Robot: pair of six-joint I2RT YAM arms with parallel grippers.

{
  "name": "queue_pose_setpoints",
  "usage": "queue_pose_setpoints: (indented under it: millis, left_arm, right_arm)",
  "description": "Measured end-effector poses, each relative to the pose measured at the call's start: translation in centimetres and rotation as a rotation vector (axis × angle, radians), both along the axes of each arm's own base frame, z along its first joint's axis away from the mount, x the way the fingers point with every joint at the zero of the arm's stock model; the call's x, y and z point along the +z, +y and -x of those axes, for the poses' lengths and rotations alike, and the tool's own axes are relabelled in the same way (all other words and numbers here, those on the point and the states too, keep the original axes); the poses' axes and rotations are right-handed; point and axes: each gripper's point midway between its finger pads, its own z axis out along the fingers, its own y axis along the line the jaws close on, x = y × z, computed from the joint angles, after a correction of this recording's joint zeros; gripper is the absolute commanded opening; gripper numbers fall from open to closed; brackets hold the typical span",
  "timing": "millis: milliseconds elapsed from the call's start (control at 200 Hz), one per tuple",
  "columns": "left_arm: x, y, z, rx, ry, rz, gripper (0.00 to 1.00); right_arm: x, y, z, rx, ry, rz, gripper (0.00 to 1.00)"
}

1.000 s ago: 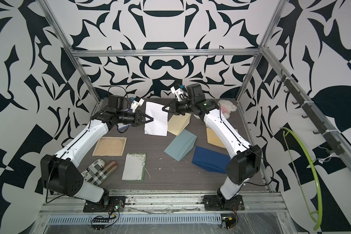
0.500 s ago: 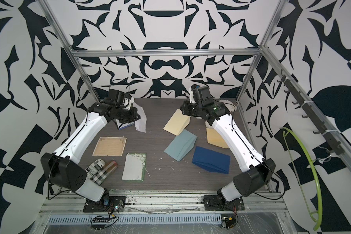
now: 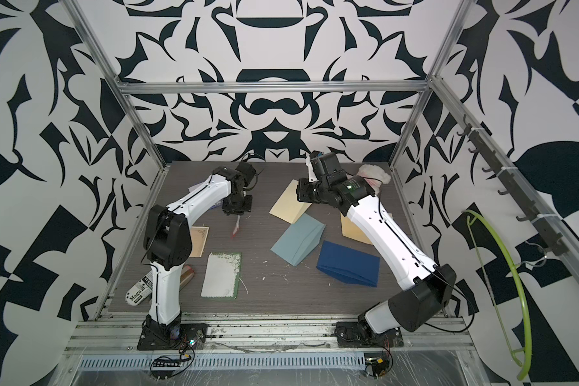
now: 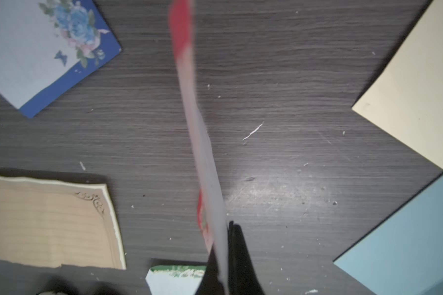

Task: Take the letter paper out of the envelope
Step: Place the letter paper at the center of the board.

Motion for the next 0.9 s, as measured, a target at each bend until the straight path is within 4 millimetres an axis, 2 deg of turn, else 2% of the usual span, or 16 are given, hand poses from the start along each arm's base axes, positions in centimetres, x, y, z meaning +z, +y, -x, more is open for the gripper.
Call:
queue_pose_setpoints:
  millis: [245, 400, 675, 900]
  left_arm:
    - [-2.9, -2.5, -0.5, -0.029, 0.033, -0.009, 0.00]
    - [-4.7, -3.1, -0.5, -0.023, 0.062, 0.002, 0.00]
    - [-6.5, -3.4, -0.6, 0.028, 0.084, 0.080, 0.00]
    - [-7.0, -3.6, -0.5, 0.064, 0.093, 0.124, 0.26]
  right_arm:
    - [0.5, -0.7, 1.1, -0.005, -0.013, -0.002, 0.17]
    - [-0.3, -0.9, 1.5, -0.007, 0.008, 0.007, 0.17]
    - [-1.1, -1.1, 1.8, -0.014, 0.035, 0.012, 0.17]
    - [-1.1, -1.1, 1.8, -0.017, 0.039, 0.009, 0.17]
